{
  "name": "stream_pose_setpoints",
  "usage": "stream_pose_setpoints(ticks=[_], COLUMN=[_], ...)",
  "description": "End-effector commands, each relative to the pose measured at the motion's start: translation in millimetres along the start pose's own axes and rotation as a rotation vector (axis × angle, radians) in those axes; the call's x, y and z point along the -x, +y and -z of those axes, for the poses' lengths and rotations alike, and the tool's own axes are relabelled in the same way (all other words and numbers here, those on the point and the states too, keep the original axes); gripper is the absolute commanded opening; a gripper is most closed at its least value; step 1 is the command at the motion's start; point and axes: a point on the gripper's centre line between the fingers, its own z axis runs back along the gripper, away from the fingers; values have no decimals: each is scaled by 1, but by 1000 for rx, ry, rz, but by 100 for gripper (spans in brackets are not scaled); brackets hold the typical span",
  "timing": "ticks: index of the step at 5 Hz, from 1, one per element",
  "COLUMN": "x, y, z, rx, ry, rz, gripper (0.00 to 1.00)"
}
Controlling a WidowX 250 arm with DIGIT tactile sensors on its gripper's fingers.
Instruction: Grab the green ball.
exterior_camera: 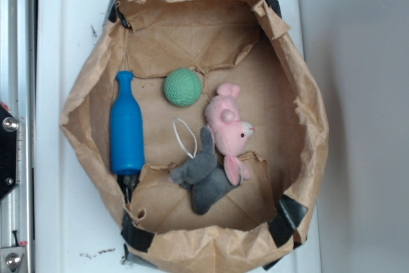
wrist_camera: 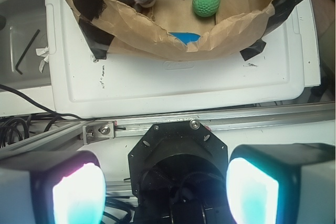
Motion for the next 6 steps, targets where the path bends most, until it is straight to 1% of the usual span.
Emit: stream_pose_setpoints(ticks=[1, 2, 6], x=[0, -19, -19], y=[0, 23, 23], z=[0, 12, 12], rx=[0, -25, -25], ry=[0, 23, 23], rz=[0, -1, -1], gripper=[100, 100, 100])
